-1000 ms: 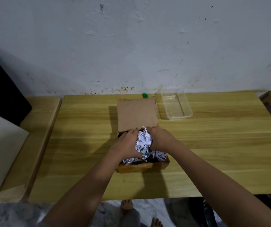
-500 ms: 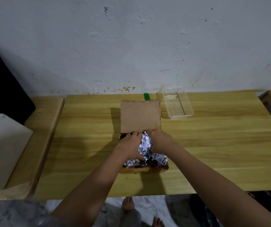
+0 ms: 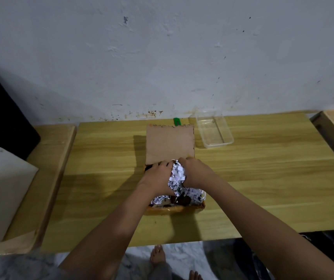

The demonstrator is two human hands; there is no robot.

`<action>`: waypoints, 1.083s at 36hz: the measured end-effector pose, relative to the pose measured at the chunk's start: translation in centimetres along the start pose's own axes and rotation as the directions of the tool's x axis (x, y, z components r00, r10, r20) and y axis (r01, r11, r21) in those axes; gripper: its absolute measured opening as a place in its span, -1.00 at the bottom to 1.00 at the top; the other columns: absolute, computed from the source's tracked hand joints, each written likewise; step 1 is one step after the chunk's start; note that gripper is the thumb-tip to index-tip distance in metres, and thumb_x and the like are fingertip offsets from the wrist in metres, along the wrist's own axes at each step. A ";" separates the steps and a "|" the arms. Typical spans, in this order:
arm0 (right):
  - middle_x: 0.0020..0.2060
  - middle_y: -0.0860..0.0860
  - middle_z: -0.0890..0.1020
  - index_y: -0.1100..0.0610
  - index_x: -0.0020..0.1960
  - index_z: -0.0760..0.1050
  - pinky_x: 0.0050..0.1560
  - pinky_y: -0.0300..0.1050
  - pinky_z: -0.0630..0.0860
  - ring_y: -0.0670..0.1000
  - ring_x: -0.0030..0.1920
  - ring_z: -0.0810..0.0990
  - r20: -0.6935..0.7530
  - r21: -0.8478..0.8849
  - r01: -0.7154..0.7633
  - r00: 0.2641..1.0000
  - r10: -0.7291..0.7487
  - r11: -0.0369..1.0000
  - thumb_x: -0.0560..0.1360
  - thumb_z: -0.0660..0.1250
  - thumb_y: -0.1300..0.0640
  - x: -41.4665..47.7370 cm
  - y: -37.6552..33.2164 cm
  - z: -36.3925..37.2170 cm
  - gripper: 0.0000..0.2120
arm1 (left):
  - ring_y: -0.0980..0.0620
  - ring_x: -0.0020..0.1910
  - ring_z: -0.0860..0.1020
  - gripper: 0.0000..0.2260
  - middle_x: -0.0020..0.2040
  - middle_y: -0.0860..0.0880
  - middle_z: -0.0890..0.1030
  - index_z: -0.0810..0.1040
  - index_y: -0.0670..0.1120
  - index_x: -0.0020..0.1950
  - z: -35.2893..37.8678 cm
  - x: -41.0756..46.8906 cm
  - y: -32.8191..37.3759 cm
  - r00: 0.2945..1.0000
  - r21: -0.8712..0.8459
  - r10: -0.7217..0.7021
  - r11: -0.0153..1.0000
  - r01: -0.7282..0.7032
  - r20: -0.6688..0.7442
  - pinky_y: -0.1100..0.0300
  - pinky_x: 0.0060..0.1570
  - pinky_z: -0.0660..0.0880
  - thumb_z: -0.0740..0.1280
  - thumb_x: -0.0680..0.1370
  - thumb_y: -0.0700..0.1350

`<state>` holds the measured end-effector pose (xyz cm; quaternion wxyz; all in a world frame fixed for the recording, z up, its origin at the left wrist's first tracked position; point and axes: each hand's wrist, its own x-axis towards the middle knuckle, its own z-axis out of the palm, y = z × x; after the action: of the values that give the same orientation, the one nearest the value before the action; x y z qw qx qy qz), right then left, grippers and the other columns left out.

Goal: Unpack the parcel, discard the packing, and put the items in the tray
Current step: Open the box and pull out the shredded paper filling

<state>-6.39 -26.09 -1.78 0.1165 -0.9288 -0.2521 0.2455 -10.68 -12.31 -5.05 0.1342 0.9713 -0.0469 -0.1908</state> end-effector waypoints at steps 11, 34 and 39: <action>0.11 0.19 0.45 0.14 0.29 0.32 0.02 0.04 0.48 0.23 0.14 0.44 -0.020 0.002 0.026 0.999 -0.026 1.000 0.29 0.47 0.09 0.5 -0.1 -0.2 -0.38 | -0.14 0.40 0.25 -0.09 0.45 -0.05 0.25 0.09 -0.09 0.50 0.1 -0.7 -0.3 0.998 -0.118 -0.033 0.993 0.026 -0.060 -0.04 0.33 0.32 0.52 0.30 0.06; -0.05 0.17 0.54 0.15 0.11 0.46 -0.09 -0.11 0.41 0.15 0.01 0.48 -0.154 0.156 0.099 0.985 -0.075 0.983 0.26 0.49 0.10 -0.8 3.7 -5.0 -0.54 | -0.08 0.28 0.39 -0.17 0.36 -0.04 0.39 0.21 -0.01 0.44 -6.1 0.3 3.0 0.983 -0.043 0.129 0.990 -0.136 -0.128 0.01 0.18 0.45 0.52 0.27 0.05; -0.09 0.14 0.54 0.11 0.04 0.45 -0.17 -0.17 0.29 0.14 -0.02 0.50 -0.194 0.146 0.097 0.979 -0.067 0.984 0.24 0.50 0.08 -2.6 8.0 -6.6 -0.58 | -0.08 0.25 0.42 -0.29 0.31 -0.06 0.44 0.30 -0.03 0.38 -7.1 1.9 7.3 0.973 -0.063 0.198 0.976 -0.206 -0.119 0.10 0.14 0.41 0.51 0.30 0.04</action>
<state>-1.63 -34.85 2.10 0.2217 -0.9247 -0.2583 0.1705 -6.50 -17.84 2.63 0.1918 0.9648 -0.1308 -0.1232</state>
